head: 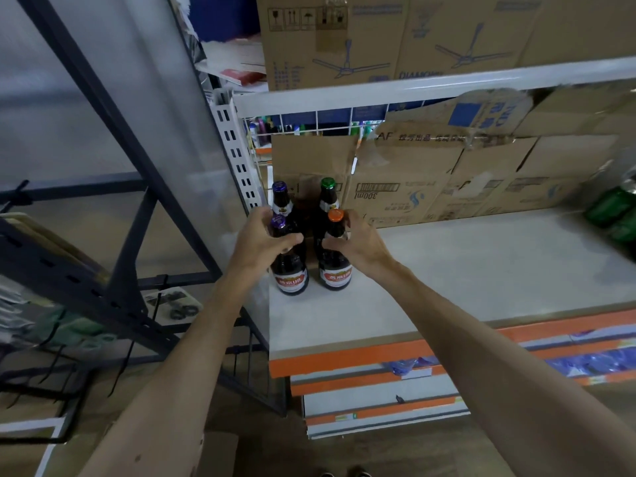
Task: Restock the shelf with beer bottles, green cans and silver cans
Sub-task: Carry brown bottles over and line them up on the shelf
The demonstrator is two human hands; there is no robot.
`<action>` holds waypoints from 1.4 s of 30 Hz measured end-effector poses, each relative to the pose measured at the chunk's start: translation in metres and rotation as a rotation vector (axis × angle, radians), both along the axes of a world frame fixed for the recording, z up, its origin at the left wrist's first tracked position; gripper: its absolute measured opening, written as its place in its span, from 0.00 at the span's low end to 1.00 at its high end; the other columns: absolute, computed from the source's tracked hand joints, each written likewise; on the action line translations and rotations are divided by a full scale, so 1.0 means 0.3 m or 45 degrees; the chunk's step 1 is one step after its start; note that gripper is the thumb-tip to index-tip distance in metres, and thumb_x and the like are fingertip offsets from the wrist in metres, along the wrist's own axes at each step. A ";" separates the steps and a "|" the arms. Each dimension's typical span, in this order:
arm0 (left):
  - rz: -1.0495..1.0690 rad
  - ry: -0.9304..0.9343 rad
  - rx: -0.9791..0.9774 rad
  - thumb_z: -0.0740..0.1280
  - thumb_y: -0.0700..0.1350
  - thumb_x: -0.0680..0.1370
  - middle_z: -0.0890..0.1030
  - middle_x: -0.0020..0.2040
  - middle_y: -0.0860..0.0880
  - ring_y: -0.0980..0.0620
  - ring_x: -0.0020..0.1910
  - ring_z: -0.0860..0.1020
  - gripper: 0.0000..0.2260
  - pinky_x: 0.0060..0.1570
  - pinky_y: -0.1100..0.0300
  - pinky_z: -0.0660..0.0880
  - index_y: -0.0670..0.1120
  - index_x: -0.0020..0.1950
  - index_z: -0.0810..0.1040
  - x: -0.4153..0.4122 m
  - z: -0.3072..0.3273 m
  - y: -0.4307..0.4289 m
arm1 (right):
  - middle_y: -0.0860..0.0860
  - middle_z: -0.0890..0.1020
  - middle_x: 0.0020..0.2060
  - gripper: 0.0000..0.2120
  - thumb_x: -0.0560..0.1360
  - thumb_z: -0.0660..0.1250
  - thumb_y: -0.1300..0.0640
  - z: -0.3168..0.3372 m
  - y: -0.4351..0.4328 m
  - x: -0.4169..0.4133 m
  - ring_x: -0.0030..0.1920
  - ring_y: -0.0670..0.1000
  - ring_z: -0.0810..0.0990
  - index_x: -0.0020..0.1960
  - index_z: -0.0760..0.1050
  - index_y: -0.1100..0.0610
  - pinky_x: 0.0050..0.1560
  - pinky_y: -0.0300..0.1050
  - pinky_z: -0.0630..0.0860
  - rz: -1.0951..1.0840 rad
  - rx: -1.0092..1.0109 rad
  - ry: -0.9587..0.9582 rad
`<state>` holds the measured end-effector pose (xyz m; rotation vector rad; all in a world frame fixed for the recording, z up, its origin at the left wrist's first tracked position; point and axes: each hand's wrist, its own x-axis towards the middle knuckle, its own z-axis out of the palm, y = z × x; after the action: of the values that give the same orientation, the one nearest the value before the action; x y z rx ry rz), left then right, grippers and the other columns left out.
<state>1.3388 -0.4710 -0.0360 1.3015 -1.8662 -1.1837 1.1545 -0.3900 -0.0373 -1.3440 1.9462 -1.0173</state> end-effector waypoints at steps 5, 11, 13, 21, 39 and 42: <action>0.154 -0.066 -0.514 0.69 0.53 0.79 0.74 0.61 0.53 0.57 0.60 0.72 0.20 0.59 0.64 0.68 0.45 0.66 0.72 -0.074 0.162 0.058 | 0.55 0.79 0.58 0.18 0.78 0.67 0.54 0.046 0.052 -0.032 0.57 0.55 0.77 0.64 0.70 0.59 0.53 0.47 0.73 -0.157 -0.038 0.119; -0.113 -0.088 -0.847 0.63 0.46 0.82 0.77 0.54 0.51 0.53 0.52 0.77 0.07 0.53 0.57 0.75 0.45 0.58 0.75 -0.288 0.263 0.220 | 0.57 0.78 0.60 0.17 0.80 0.64 0.54 0.031 0.195 -0.148 0.61 0.59 0.75 0.65 0.70 0.61 0.57 0.50 0.73 -0.344 0.031 0.236; -0.314 -0.167 -0.821 0.63 0.46 0.82 0.79 0.54 0.50 0.52 0.53 0.77 0.07 0.52 0.55 0.75 0.46 0.57 0.76 -0.400 0.238 0.274 | 0.56 0.78 0.62 0.16 0.80 0.63 0.54 0.024 0.296 -0.211 0.62 0.58 0.75 0.65 0.73 0.60 0.59 0.50 0.72 -0.427 0.043 0.258; -1.192 -0.525 -0.591 0.65 0.45 0.79 0.74 0.68 0.40 0.41 0.67 0.73 0.20 0.64 0.53 0.69 0.39 0.70 0.71 -1.003 0.110 0.822 | 0.61 0.82 0.51 0.13 0.81 0.58 0.53 0.050 1.121 -0.589 0.54 0.63 0.79 0.54 0.78 0.59 0.48 0.52 0.71 -1.122 0.225 0.375; -1.757 -0.468 -0.685 0.66 0.48 0.80 0.75 0.66 0.40 0.42 0.65 0.74 0.22 0.62 0.54 0.69 0.38 0.70 0.70 -1.665 0.140 2.079 | 0.56 0.83 0.51 0.12 0.78 0.62 0.51 0.124 2.441 -0.947 0.52 0.61 0.81 0.54 0.77 0.58 0.52 0.53 0.78 -1.814 0.256 0.253; -1.733 -0.474 -0.678 0.65 0.48 0.81 0.75 0.63 0.40 0.42 0.61 0.74 0.17 0.59 0.53 0.70 0.39 0.65 0.72 -1.752 0.138 2.112 | 0.55 0.83 0.44 0.09 0.76 0.62 0.52 0.113 2.461 -1.053 0.46 0.60 0.81 0.47 0.77 0.57 0.46 0.52 0.79 -1.780 0.237 0.251</action>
<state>0.8132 0.1626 0.0055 -0.2314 -3.1634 -0.8117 0.8388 0.3482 -0.0034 0.2465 3.0230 -1.1700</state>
